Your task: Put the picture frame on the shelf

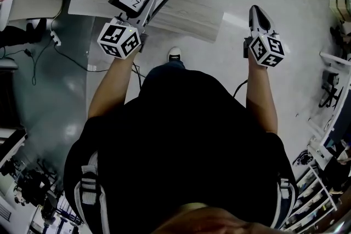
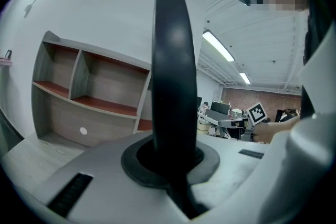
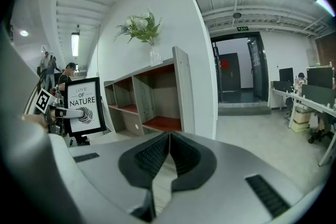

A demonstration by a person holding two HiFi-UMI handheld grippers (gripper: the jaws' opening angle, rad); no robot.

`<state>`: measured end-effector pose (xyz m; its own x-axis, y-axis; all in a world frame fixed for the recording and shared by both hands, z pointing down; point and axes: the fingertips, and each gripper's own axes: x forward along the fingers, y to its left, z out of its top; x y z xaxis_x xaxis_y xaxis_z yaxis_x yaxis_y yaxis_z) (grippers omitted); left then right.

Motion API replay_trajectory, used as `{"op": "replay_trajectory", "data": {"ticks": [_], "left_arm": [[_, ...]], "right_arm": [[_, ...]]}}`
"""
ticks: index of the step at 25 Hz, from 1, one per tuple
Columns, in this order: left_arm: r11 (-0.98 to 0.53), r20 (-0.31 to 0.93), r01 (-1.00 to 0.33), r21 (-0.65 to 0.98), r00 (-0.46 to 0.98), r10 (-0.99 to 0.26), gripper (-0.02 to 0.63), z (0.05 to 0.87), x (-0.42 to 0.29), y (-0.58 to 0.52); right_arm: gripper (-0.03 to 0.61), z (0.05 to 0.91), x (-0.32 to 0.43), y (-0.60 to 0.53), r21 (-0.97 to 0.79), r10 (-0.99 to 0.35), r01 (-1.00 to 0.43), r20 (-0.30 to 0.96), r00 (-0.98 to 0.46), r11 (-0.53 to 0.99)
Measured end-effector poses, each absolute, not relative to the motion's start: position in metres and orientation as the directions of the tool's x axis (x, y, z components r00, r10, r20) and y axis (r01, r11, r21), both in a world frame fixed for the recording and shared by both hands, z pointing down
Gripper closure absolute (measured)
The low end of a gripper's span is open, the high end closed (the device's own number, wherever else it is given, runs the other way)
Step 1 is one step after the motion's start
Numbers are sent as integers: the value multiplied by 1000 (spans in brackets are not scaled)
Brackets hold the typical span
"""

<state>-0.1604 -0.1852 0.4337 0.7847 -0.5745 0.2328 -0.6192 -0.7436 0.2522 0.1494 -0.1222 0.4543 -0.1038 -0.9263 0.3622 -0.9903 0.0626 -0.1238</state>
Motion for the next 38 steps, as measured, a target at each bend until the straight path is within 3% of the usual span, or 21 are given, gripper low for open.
{"op": "replay_trajectory", "data": {"ticks": [38], "left_arm": [[-807, 216, -535, 248, 843, -492, 586, 423, -182, -239]], "right_arm": [[561, 424, 108, -167, -84, -947, -996, 317, -55, 30]]}}
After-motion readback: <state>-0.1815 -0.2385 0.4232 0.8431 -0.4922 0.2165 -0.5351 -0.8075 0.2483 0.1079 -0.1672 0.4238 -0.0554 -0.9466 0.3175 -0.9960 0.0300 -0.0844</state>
